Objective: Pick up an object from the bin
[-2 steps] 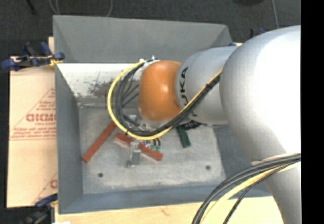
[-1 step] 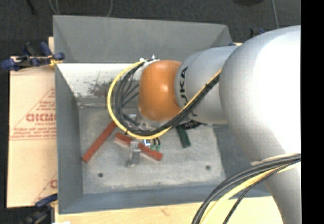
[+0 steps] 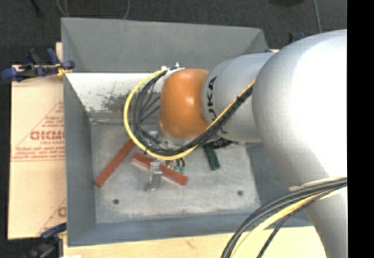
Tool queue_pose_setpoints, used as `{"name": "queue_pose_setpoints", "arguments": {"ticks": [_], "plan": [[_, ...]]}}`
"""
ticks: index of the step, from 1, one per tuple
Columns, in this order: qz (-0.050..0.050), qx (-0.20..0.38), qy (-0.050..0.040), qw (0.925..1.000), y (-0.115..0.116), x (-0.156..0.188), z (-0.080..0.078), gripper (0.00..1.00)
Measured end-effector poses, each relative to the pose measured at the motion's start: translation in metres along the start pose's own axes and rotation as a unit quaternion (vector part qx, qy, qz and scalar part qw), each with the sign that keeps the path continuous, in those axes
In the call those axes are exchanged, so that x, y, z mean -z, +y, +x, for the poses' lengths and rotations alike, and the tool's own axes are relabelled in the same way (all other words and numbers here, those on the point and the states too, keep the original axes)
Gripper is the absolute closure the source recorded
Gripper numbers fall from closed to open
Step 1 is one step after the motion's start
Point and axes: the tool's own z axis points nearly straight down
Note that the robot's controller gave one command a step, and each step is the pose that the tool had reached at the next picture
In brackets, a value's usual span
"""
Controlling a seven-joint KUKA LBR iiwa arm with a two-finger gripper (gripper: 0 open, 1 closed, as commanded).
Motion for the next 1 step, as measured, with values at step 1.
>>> {"name": "queue_pose_setpoints", "arguments": {"ticks": [1], "plan": [[0.0,-0.003,-0.0009,1.0,0.0001,0.0007,-0.0015,0.0]]}}
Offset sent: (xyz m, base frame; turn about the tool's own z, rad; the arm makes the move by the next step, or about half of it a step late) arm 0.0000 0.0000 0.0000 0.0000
